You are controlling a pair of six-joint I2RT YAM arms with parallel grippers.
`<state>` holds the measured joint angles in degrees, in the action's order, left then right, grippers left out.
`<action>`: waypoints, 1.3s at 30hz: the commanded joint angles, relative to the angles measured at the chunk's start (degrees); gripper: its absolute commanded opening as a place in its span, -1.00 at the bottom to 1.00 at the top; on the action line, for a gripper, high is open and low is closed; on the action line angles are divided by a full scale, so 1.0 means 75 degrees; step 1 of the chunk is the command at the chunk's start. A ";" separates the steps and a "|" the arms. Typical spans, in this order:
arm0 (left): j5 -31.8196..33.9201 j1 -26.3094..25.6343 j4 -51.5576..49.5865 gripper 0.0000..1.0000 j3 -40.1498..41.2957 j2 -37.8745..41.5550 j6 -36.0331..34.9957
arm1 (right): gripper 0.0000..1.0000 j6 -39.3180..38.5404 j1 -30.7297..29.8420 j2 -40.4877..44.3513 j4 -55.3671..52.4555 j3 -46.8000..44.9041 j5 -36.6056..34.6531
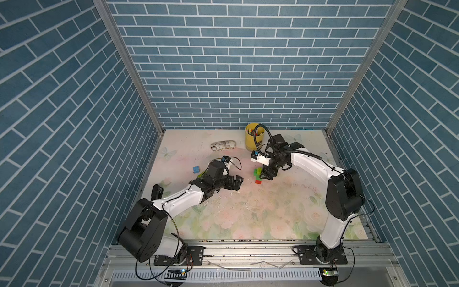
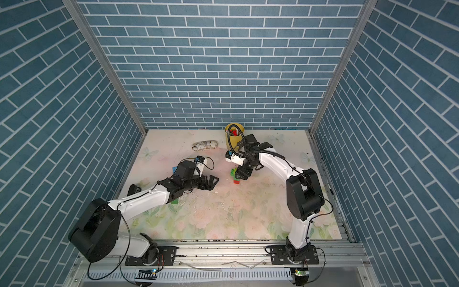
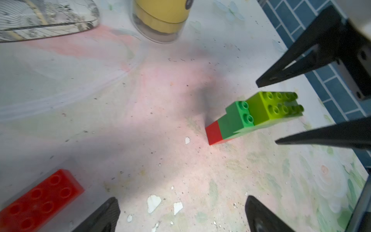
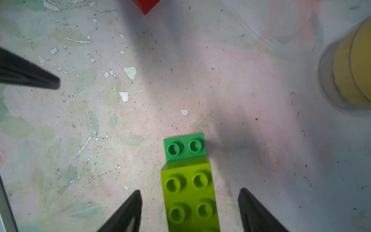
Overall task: Assemble a spoon with lego
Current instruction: Assemble the lego brick with the lego brick.
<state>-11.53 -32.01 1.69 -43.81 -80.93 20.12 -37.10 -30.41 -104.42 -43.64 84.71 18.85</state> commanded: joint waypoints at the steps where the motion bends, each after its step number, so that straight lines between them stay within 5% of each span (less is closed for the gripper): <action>1: 0.0871 0.0218 -0.1430 0.99 -0.0403 -0.0150 0.0080 | 0.66 -0.0019 0.0030 0.0619 0.0000 -0.0033 -0.0041; 6: 0.2210 0.0432 -0.2851 0.99 -0.1217 -0.0774 0.0358 | 0.75 -0.0007 0.0022 0.0898 -0.0134 0.0038 -0.0075; 17: 0.2524 0.0822 -0.3188 0.99 -0.1758 -0.1994 0.1093 | 0.79 -0.0024 0.0025 0.1510 -0.0345 0.0303 -0.0383; 32: -0.0217 0.1049 -0.1664 0.98 -0.2783 -0.3447 0.0403 | 0.80 -0.0077 0.0024 0.1819 -0.0379 0.0410 -0.0240; 39: 0.0264 0.1252 -0.1705 0.98 -0.2377 -0.2324 0.0330 | 0.78 0.0506 -0.0396 0.1438 0.0165 0.0623 -0.0555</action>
<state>-9.74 -23.90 -11.77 -63.55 -103.83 23.64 -35.59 -31.44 -92.49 -44.12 87.18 15.53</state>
